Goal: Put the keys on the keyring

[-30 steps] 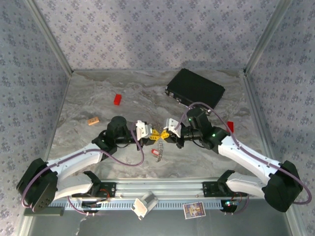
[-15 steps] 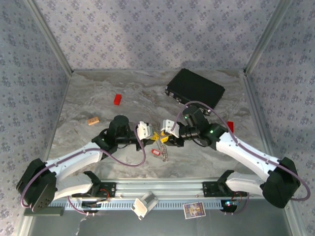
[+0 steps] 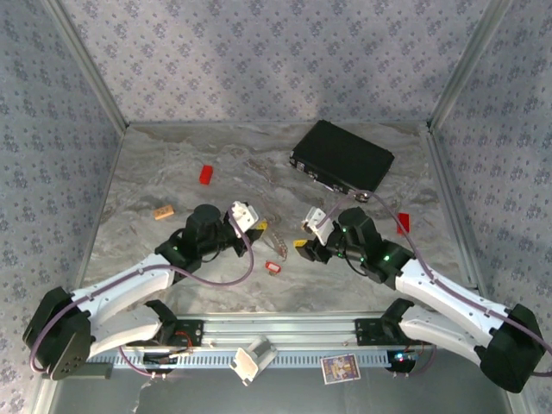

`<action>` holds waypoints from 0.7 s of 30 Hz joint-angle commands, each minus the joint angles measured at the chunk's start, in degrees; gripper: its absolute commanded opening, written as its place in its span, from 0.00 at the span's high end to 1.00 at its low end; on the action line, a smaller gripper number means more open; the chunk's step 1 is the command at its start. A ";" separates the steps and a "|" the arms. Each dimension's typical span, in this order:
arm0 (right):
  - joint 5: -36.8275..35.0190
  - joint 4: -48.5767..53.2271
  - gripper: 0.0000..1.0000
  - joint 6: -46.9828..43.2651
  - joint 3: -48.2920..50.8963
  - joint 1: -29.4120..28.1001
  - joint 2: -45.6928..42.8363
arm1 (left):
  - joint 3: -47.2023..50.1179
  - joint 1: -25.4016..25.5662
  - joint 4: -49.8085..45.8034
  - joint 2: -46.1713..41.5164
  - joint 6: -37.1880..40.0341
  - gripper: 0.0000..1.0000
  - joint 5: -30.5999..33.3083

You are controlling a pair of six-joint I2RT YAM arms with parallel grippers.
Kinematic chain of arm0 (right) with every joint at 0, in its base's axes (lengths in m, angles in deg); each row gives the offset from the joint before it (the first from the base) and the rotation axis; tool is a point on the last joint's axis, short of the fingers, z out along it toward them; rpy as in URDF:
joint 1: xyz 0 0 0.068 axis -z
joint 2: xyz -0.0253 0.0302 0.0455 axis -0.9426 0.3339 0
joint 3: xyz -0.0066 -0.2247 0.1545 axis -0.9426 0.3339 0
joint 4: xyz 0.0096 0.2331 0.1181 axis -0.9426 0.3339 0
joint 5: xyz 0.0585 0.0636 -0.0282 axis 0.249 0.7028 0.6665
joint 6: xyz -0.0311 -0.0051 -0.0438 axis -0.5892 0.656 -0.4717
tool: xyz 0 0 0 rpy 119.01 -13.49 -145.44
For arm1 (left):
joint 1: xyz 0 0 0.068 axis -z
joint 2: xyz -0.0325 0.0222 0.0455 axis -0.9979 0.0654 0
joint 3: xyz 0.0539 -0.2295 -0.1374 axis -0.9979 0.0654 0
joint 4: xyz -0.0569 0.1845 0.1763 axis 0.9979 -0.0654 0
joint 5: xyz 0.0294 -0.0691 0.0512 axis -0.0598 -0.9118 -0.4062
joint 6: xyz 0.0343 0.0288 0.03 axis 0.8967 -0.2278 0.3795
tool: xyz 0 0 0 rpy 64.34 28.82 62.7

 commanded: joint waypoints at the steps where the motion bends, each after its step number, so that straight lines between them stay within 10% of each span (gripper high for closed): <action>1: -6.21 -1.07 0.53 5.04 1.92 -3.18 2.43 | 0.15 -0.08 -0.13 -2.83 -6.12 1.00 11.58; 6: -7.72 0.03 0.53 11.87 -0.77 -7.23 11.35 | -1.38 -2.74 -6.98 -5.01 -12.80 1.00 24.46; 21: -12.87 7.27 0.51 20.22 -14.86 -13.62 35.60 | 0.77 -11.00 -12.32 -13.17 -20.19 1.00 25.10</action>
